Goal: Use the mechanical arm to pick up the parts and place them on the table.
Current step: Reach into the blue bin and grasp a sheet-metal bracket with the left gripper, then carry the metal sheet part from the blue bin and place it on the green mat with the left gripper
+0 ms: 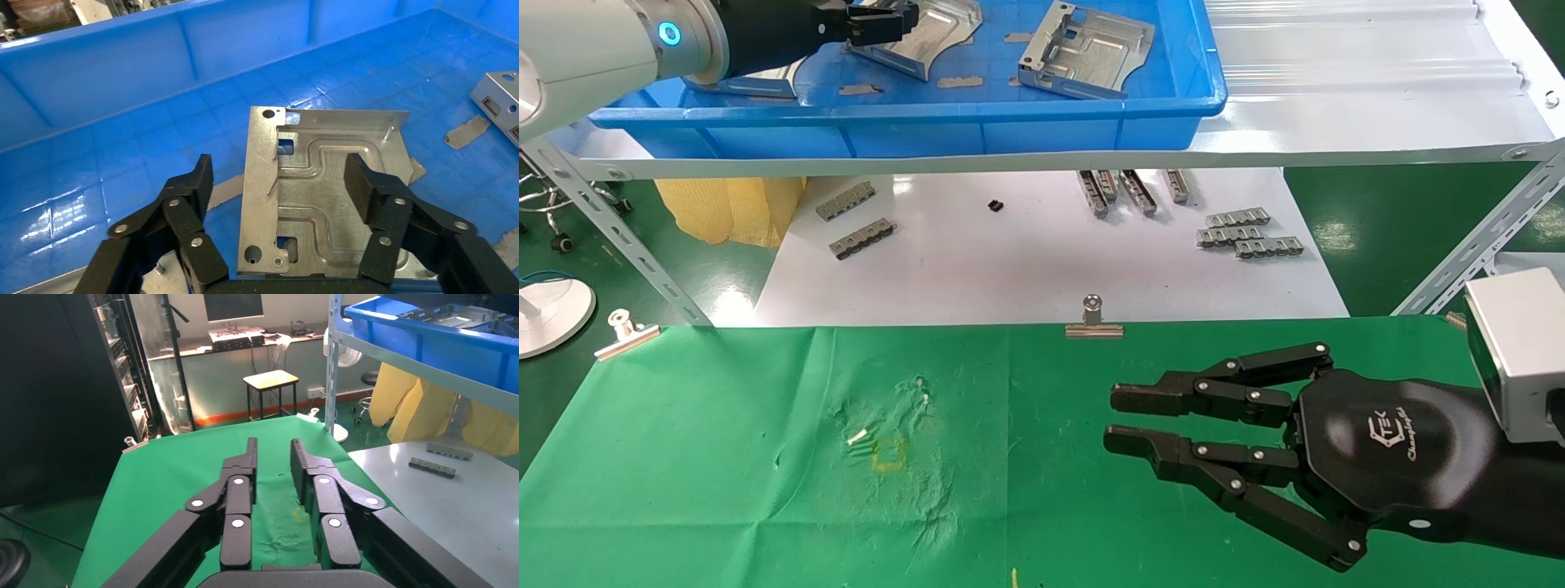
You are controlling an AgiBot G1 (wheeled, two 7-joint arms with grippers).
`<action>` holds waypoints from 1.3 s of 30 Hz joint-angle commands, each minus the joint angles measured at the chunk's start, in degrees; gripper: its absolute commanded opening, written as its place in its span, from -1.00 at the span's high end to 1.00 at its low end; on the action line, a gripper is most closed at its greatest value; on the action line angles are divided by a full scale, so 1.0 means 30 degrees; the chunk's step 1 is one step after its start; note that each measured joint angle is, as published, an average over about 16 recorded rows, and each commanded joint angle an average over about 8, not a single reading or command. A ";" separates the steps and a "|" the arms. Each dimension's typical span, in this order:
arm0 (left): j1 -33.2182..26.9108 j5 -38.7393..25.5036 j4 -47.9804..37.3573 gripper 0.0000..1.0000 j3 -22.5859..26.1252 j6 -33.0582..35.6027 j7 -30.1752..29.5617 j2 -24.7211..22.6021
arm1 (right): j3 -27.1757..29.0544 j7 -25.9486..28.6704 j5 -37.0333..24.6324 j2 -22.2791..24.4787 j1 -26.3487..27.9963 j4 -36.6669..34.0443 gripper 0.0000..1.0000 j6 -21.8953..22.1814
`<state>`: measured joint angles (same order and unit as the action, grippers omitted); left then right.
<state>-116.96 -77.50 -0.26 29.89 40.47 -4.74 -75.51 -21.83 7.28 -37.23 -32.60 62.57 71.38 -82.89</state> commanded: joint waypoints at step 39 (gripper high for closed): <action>0.0140 0.1954 0.2218 1.00 -0.1210 0.6817 0.3623 0.2410 | -0.0002 -0.0001 0.0001 0.0001 0.0001 0.0000 -1.00 0.0001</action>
<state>-116.42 -71.90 6.15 26.47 60.92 6.20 -68.26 -21.83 7.28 -37.23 -32.60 62.57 71.38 -82.89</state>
